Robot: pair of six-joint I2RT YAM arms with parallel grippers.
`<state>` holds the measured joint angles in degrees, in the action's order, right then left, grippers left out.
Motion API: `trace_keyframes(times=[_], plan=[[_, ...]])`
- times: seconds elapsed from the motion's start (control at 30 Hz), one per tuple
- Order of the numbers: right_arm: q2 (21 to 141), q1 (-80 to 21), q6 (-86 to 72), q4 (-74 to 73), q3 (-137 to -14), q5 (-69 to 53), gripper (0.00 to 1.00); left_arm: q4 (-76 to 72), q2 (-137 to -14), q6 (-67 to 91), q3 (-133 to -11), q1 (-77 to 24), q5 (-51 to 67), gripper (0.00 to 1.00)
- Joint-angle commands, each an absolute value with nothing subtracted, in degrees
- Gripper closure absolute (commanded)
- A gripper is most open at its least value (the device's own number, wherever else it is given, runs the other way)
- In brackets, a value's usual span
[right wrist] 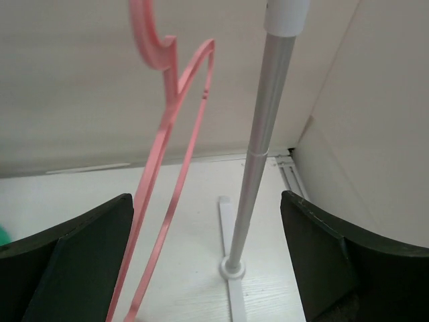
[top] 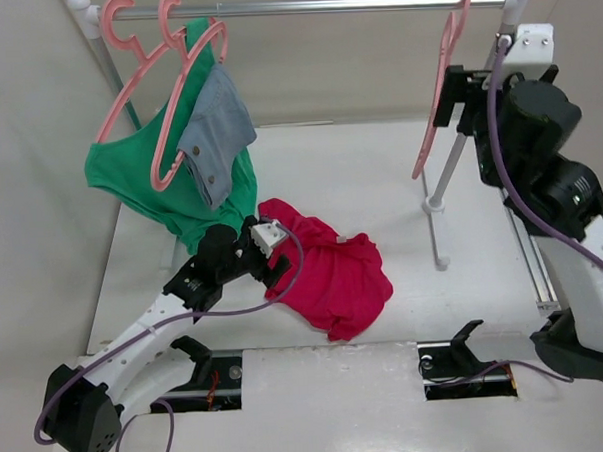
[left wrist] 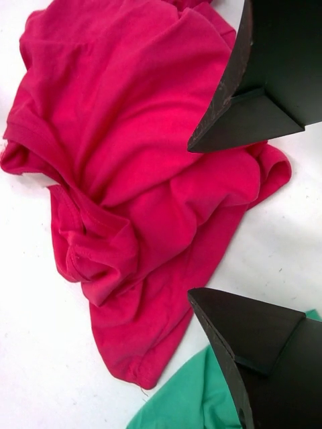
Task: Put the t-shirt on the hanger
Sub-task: Grab a hanger with the right arm
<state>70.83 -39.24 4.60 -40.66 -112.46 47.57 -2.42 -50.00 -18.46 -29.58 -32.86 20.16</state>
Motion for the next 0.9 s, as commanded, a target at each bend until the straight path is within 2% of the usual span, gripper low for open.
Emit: trace_keyframes(times=[0.0, 0.13, 0.27, 0.3, 0.4, 0.73, 0.83, 0.87], plan=[[75.49, -33.32, 4.04, -41.84, -115.49, 39.46, 0.06, -5.19, -48.34, -17.31, -29.00, -33.57, 22.06, 0.21], [73.92, -31.29, 4.04, -35.88, -110.05, 37.36, 0.10, -5.19, -47.20, -17.31, -27.87, -33.57, 21.45, 0.21], [73.92, -29.88, 4.66, -35.16, -108.90, 34.28, 0.22, -5.19, -47.20, -17.31, -27.86, -33.57, 21.45, 0.21], [73.92, -29.88, 4.66, -35.16, -108.90, 33.58, 0.29, -5.19, -47.20, -17.31, -27.86, -33.57, 21.45, 0.21], [73.39, -29.88, 4.66, -34.63, -107.58, 33.57, 0.34, -5.19, -47.20, -17.31, -27.33, -33.57, 21.45, 0.21], [75.06, -25.58, 4.66, -34.10, -107.75, 30.76, 0.29, -5.19, -46.67, -17.31, -26.28, -33.57, 20.92, 0.20], [75.06, -25.58, 4.66, -34.10, -107.06, 30.76, 0.43, -5.71, -46.67, -17.31, -25.75, -33.57, 20.92, 0.20], [75.06, -25.58, 4.66, -34.10, -107.05, 30.76, 0.57, -5.71, -46.15, -17.31, -25.75, -33.57, 20.92, 0.20]])
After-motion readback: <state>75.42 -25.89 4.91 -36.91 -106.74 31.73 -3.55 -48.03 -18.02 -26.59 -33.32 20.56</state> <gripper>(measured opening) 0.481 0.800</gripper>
